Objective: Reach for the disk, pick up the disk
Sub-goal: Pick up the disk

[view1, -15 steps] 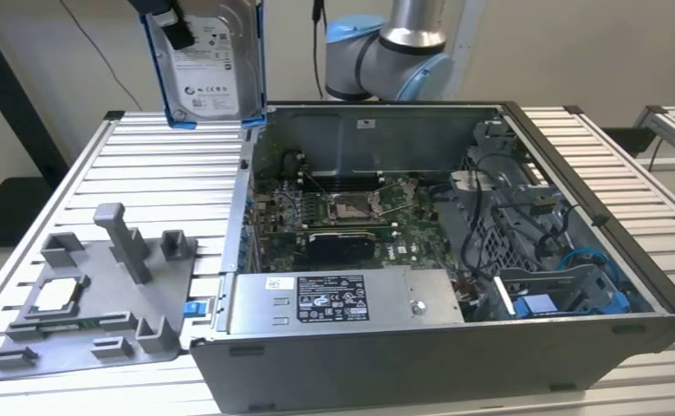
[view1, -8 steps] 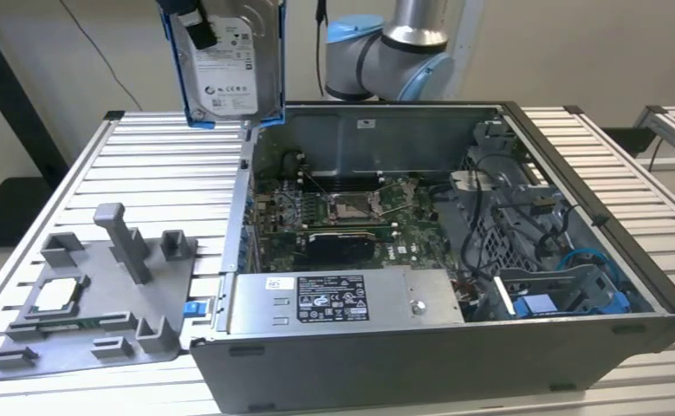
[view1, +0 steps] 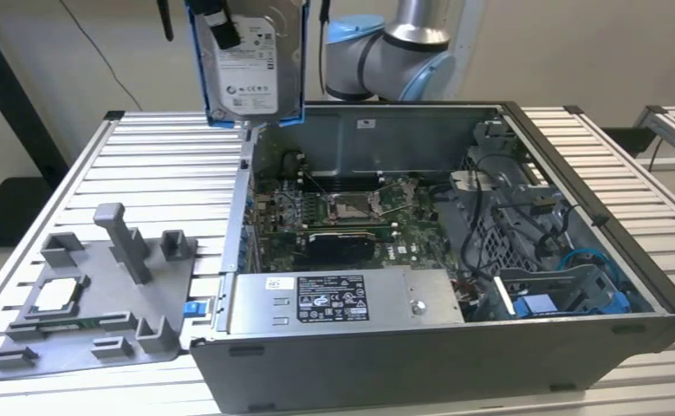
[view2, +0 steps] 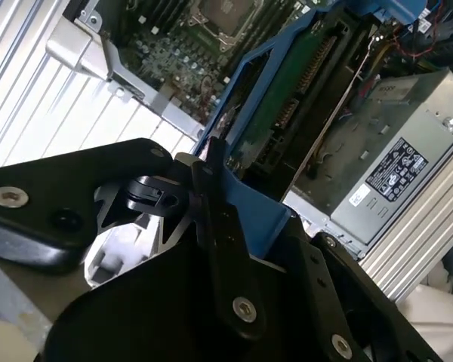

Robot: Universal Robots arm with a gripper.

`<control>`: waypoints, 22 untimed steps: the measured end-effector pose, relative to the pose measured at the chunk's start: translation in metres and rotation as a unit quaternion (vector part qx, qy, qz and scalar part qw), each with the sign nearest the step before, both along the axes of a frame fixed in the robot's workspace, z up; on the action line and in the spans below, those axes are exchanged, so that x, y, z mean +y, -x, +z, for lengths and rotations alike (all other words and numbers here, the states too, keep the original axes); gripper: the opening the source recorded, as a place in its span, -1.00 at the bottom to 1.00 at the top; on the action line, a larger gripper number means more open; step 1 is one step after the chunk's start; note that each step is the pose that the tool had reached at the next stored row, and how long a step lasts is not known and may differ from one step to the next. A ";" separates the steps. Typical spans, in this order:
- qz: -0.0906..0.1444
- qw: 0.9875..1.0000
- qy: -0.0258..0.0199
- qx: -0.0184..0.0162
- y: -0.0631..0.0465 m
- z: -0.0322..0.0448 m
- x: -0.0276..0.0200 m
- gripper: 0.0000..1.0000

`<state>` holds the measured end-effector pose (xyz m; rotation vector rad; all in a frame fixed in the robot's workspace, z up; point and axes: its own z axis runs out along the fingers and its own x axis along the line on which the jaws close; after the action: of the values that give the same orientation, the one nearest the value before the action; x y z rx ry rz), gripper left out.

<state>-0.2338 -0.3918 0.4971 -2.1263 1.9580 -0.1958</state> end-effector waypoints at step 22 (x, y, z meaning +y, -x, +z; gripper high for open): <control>0.000 1.000 0.000 0.001 -0.051 0.0000 0.0000 -1.00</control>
<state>-0.1830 -0.3918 0.4970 -2.1270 1.9587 -0.1945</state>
